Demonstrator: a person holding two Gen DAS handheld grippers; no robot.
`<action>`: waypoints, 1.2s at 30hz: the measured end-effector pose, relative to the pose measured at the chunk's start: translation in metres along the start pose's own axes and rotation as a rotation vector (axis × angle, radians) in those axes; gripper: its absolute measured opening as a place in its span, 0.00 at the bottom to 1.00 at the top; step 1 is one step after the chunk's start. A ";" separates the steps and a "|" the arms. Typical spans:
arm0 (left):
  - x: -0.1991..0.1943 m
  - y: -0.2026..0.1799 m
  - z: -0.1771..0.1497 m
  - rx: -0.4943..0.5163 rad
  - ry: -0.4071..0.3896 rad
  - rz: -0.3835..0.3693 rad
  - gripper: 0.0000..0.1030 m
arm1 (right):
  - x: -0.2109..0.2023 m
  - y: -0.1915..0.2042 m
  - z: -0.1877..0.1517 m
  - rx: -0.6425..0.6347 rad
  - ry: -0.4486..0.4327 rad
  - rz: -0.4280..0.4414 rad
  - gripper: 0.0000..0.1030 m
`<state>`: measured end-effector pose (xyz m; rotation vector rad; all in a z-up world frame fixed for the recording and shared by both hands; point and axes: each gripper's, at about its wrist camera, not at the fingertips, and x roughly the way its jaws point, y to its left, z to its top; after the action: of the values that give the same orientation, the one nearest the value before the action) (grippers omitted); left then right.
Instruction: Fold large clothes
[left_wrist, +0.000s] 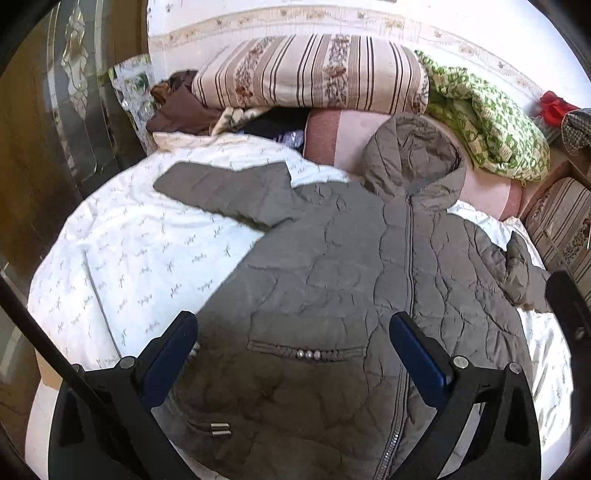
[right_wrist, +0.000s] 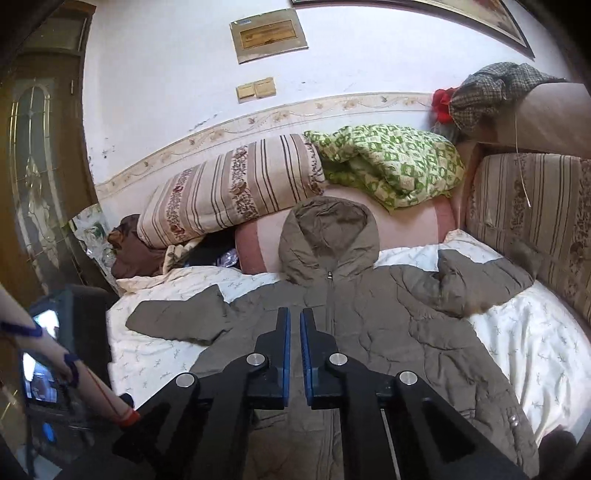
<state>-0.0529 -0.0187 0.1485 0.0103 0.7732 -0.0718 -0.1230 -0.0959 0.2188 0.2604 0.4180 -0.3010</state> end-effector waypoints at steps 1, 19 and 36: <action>-0.001 0.001 0.000 -0.002 -0.007 -0.008 1.00 | 0.001 -0.001 0.000 0.005 0.007 -0.001 0.06; 0.006 0.053 0.010 -0.052 -0.046 0.077 1.00 | 0.019 -0.108 0.000 0.014 0.119 -0.260 0.85; 0.038 0.096 0.016 -0.100 0.014 0.085 1.00 | 0.042 -0.165 -0.009 -0.024 0.333 -0.443 0.85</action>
<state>-0.0082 0.0738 0.1314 -0.0516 0.7886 0.0483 -0.1447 -0.2549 0.1623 0.1922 0.8100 -0.6910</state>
